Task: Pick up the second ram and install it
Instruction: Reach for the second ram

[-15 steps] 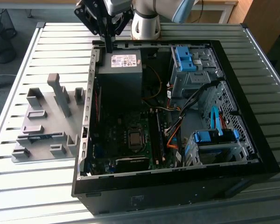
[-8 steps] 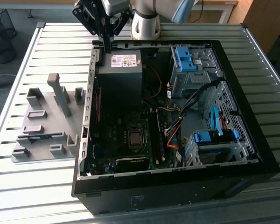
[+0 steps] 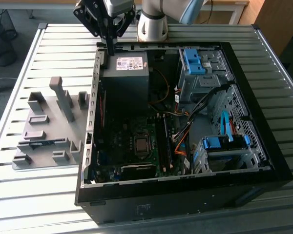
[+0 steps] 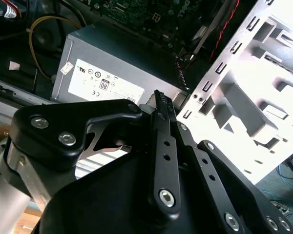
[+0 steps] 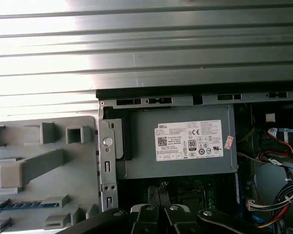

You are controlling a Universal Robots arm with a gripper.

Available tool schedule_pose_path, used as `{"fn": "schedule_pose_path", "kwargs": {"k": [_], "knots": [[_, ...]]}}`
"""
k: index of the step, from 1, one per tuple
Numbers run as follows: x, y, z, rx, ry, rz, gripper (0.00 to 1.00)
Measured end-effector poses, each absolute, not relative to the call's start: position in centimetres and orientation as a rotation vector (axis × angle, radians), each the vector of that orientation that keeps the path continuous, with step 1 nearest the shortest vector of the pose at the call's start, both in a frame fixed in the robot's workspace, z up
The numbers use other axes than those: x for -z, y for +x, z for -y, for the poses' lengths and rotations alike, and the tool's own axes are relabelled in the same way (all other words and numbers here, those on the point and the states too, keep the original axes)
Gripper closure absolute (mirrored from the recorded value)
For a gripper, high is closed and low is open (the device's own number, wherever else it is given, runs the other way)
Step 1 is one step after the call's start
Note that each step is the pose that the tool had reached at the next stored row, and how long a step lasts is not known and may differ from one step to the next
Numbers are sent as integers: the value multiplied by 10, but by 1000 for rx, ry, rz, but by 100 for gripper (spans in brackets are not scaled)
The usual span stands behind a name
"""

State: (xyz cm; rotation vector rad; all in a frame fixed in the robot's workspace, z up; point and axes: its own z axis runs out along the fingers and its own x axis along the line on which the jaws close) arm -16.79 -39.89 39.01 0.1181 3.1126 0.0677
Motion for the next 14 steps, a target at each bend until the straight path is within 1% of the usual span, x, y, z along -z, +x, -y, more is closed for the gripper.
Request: {"fn": "schedule_pose_path", "kwargs": {"k": [14], "knots": [[-390, -176, 399, -68, 118, -3113, 90]]}}
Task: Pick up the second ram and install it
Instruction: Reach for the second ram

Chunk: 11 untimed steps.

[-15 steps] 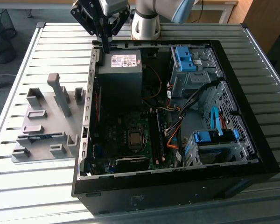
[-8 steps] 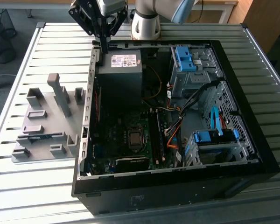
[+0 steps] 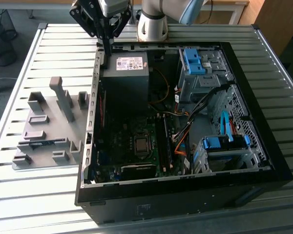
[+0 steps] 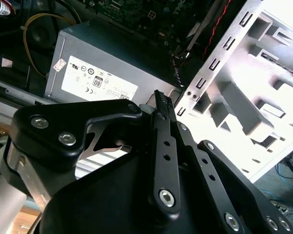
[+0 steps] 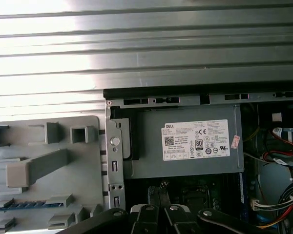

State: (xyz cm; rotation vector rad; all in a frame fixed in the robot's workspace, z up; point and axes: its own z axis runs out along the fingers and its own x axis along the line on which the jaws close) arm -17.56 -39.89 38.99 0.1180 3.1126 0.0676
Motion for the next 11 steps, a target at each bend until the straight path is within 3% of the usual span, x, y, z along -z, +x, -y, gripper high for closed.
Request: {"fn": "schedule_pose_path", "kwargs": {"k": [11], "knots": [[-390, -182, 399, -68, 118, -3113, 90]]}}
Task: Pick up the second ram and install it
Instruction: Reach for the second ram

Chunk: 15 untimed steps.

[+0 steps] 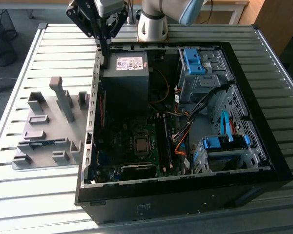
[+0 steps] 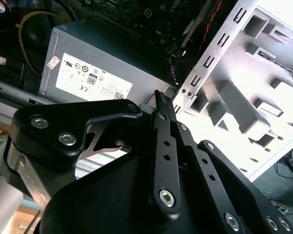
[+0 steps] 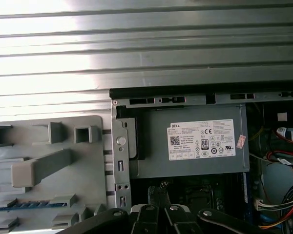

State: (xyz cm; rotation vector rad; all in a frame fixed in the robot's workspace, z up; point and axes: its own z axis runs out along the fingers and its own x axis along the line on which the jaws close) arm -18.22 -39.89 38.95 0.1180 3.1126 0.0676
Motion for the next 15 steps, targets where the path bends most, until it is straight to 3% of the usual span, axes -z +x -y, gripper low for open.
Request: {"fn": "schedule_pose_path", "kwargs": {"k": [15], "knots": [[-389, -191, 399, -68, 118, -3113, 90]]}}
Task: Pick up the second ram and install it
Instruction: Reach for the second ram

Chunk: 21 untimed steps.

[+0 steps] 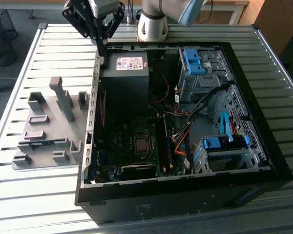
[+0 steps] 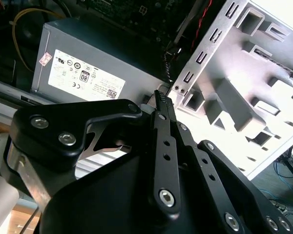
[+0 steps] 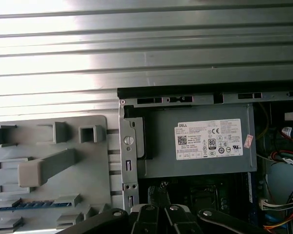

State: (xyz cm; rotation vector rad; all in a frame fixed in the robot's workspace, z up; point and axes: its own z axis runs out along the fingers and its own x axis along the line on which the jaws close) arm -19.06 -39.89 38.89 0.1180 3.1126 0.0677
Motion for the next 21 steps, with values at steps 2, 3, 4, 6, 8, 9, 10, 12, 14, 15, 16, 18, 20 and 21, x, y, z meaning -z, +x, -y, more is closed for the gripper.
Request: {"fn": "schedule_pose_path", "kwargs": {"k": [2, 3, 4, 6, 8, 9, 10, 12, 14, 15, 16, 18, 20, 21], "knots": [[-389, -192, 399, -67, 118, -3113, 90], [-389, -193, 399, -68, 118, -3113, 90], [-389, -194, 399, -68, 118, -3113, 90], [-389, -196, 399, -68, 118, -3113, 90], [-388, -199, 399, -68, 118, -3113, 90], [-388, -200, 399, -68, 118, -3113, 90], [-388, -202, 399, -68, 118, -3113, 90], [-388, -205, 399, -68, 118, -3113, 90], [-388, -207, 400, -68, 118, -3113, 90], [-388, -209, 401, -68, 118, -3113, 90], [-388, -210, 401, -68, 118, -3113, 90], [-387, -212, 403, -68, 118, -3113, 90], [-387, -213, 404, -68, 118, -3113, 90], [-387, -214, 404, -68, 118, -3113, 90]]}}
